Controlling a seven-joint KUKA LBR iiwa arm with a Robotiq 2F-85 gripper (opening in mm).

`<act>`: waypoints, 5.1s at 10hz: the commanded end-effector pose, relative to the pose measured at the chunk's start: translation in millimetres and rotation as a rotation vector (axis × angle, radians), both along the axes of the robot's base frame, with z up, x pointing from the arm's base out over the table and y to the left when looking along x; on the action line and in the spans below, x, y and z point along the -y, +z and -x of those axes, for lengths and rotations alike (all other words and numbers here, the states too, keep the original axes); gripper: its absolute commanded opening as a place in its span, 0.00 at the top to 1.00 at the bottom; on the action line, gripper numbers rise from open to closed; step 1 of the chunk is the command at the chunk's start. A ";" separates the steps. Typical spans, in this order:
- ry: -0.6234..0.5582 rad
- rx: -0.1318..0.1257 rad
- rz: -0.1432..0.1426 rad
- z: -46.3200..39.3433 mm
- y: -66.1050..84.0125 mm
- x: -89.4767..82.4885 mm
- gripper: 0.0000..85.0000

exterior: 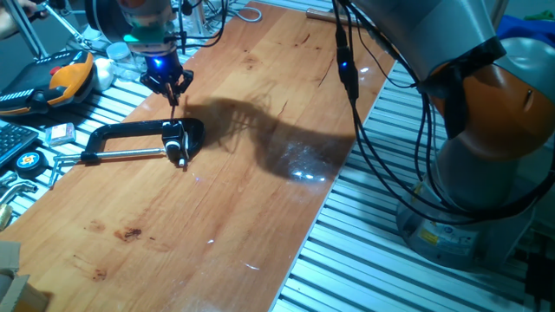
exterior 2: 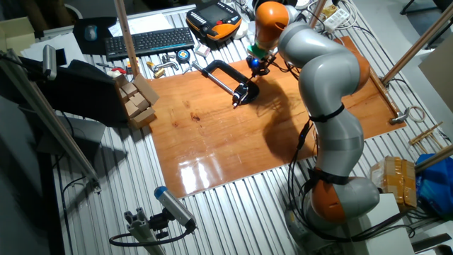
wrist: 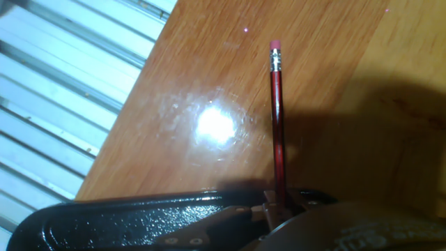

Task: Insert the pencil into the pencil sharpener

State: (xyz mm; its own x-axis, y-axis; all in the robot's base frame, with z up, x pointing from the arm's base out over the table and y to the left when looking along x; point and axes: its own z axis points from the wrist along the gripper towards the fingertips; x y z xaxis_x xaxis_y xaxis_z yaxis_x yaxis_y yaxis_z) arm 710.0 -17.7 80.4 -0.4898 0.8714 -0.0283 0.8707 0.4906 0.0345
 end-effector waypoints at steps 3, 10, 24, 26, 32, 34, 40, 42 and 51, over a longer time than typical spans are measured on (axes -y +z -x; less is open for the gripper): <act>0.003 -0.005 -0.005 3.6 -0.7 -2.7 1.00; 0.002 -0.005 0.003 9.5 -6.2 -9.5 1.00; 0.009 -0.018 0.011 18.3 -5.6 -21.4 1.00; 0.022 -0.019 0.011 18.4 -5.7 -21.8 1.00; 0.020 -0.024 0.007 17.4 -6.5 -25.7 1.00; 0.025 -0.027 0.008 17.6 -5.6 -27.1 1.00; 0.040 -0.027 0.015 19.4 -5.2 -27.1 1.00; 0.046 -0.027 0.017 20.3 -5.5 -27.8 1.00; 0.057 -0.026 0.015 24.5 -6.2 -32.1 1.00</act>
State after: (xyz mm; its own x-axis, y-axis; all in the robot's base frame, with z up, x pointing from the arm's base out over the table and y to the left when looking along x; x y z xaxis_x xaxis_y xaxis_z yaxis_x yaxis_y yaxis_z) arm 685.4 14.5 74.3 -0.5390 0.8418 -0.0290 0.8421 0.5393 0.0040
